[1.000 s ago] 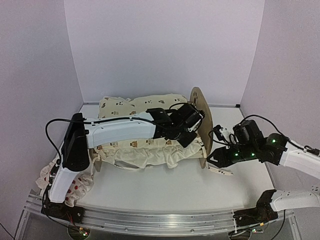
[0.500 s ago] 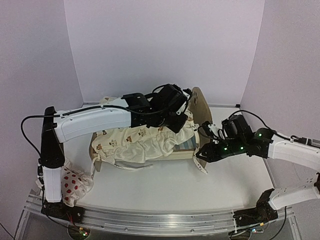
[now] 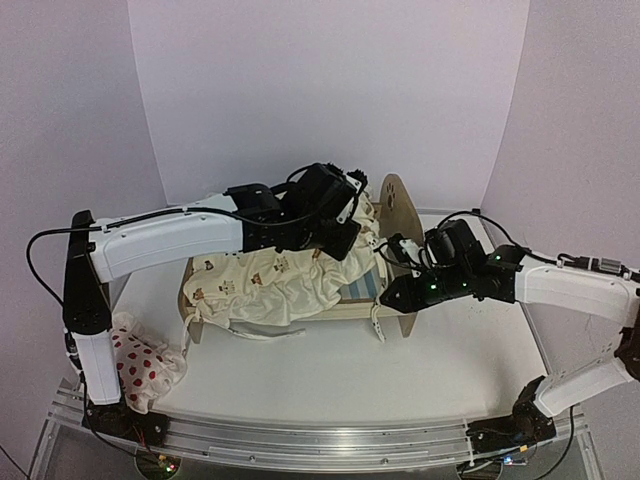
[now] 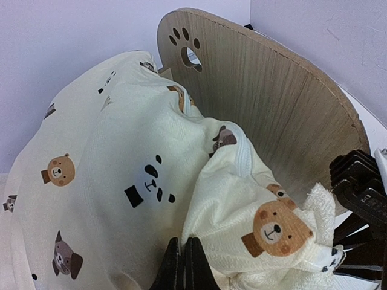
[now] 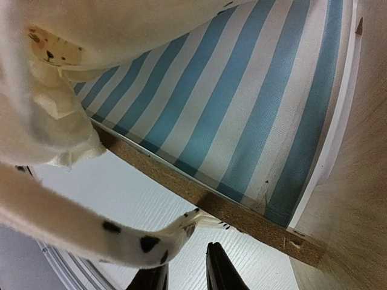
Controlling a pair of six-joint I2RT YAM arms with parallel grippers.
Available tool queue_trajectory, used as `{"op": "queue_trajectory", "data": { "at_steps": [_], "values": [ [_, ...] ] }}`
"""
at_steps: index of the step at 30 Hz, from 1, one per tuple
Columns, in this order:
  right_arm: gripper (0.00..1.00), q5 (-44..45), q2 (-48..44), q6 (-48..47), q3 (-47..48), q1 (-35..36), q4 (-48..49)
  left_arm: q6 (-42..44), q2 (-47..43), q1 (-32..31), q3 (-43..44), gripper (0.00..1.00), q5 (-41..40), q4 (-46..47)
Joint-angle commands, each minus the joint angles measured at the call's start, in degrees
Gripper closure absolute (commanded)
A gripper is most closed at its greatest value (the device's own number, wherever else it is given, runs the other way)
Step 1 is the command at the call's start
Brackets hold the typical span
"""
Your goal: Set up the pet bed
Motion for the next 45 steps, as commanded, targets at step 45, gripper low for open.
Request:
{"op": "queue_trajectory", "data": {
  "at_steps": [45],
  "values": [
    [1.0, -1.7, 7.7, -1.9, 2.1, 0.0, 13.3, -1.2, -5.2, 1.1, -1.9, 1.0, -1.9, 2.3]
  ]
}}
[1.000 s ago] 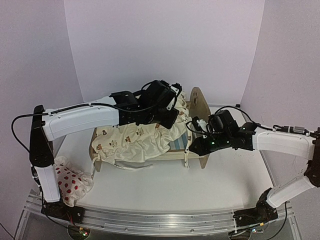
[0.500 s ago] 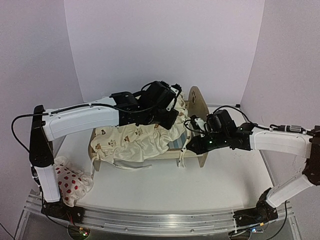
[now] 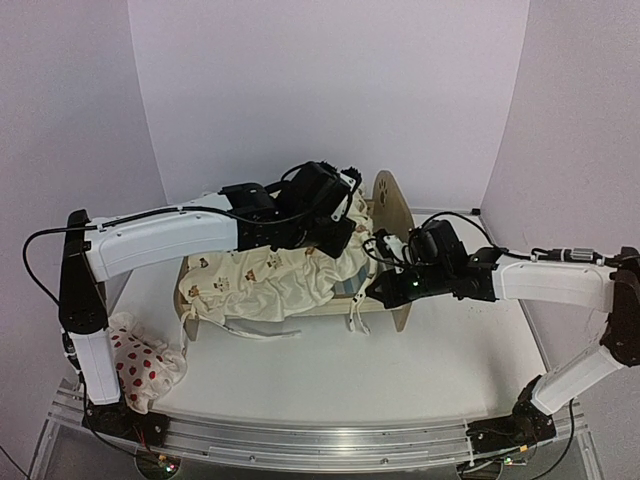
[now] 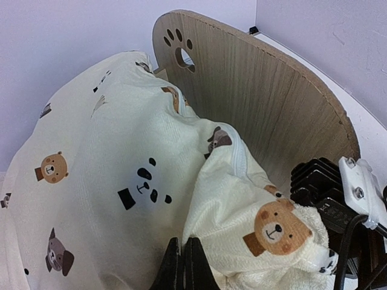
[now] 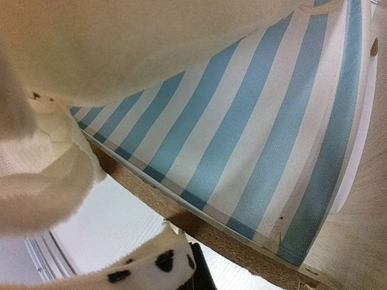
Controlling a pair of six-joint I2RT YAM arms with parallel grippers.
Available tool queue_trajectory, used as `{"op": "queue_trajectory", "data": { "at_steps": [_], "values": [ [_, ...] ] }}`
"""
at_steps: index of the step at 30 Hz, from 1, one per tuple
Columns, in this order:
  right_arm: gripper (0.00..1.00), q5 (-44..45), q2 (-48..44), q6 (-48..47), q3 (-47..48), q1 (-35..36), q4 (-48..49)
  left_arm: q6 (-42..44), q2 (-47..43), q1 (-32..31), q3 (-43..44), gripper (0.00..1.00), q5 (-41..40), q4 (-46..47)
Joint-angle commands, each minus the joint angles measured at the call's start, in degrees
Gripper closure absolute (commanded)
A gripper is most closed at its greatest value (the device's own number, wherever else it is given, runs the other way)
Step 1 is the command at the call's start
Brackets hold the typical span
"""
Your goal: Set up the pet bed
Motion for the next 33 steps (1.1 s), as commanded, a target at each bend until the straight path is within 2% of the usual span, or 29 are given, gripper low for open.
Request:
{"op": "queue_trajectory", "data": {
  "at_steps": [1, 5, 13, 24, 33],
  "values": [
    [1.0, -0.9, -0.8, -0.2, 0.8, 0.0, 2.4, -1.0, -4.0, 0.3, -0.2, 1.0, -1.9, 1.4],
    [1.0, 1.8, -3.8, -0.2, 1.3, 0.0, -0.4, -1.0, -4.3, 0.3, -0.4, 1.0, -2.1, 1.3],
    [1.0, 9.9, -7.5, -4.0, 8.7, 0.0, -15.9, -1.0, -4.7, 0.3, -0.9, 1.0, -2.3, 1.3],
    [1.0, 17.1, -8.1, -9.0, 17.4, 0.0, -22.4, -1.1, -4.7, 0.4, -1.2, 1.0, -2.1, 1.4],
    [1.0, 21.8, -5.5, -12.9, 24.0, 0.0, -24.0, -0.6, -4.4, 0.3, -1.3, 1.0, -0.7, 2.5]
  ]
}}
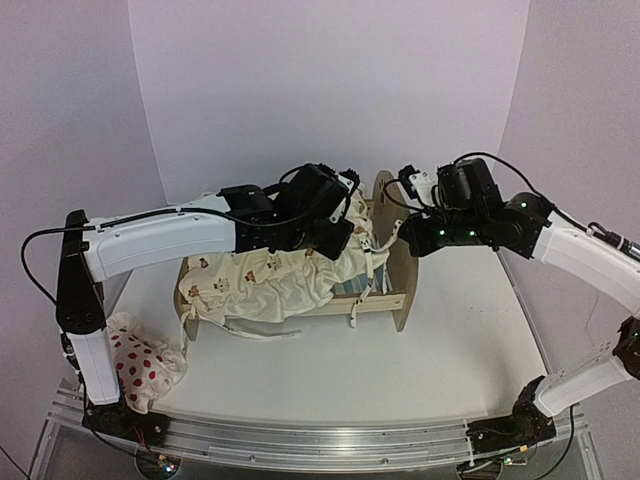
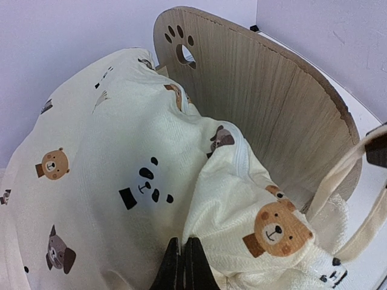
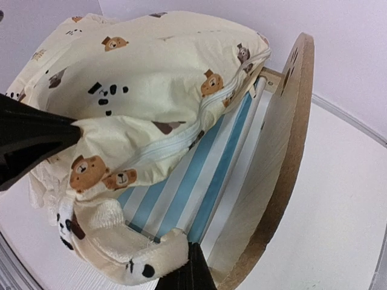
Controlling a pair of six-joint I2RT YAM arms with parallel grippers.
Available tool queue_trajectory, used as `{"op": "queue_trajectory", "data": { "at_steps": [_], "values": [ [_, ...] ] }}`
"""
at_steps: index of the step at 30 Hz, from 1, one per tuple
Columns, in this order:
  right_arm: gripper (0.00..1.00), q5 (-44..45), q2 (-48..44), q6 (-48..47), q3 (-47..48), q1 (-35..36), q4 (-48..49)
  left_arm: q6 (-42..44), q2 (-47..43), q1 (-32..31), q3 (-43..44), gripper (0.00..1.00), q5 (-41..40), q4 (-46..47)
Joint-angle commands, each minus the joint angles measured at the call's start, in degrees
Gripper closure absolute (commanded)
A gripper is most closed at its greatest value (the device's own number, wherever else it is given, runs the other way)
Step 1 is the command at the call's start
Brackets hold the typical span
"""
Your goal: Set up the pet bed
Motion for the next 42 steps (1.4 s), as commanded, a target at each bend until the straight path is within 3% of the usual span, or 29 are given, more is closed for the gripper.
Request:
{"op": "queue_trajectory", "data": {
  "at_steps": [1, 9, 26, 37, 42],
  "values": [
    [1.0, 4.2, 1.5, -2.9, 4.1, 0.0, -1.4, -0.2, -3.6, 0.3, 0.2, 1.0, -0.6, 2.1],
    [1.0, 7.6, 3.0, -3.0, 1.9, 0.0, -2.2, 0.2, -2.3, 0.3, 1.1, 1.0, 0.4, 2.5],
    [1.0, 8.4, 4.4, 10.1, -5.5, 1.2, -6.0, 0.4, 1.2, 0.3, 2.5, 1.0, 3.5, 3.0],
    [0.55, 9.7, 0.2, 12.8, -6.6, 3.2, -11.2, 0.1, 5.9, 0.3, 4.0, 1.0, 6.3, 3.3],
    [0.49, 8.8, -2.4, 13.5, -7.8, 3.6, -12.7, 0.4, 8.3, 0.3, 5.3, 1.0, 6.0, 3.3]
  ]
}}
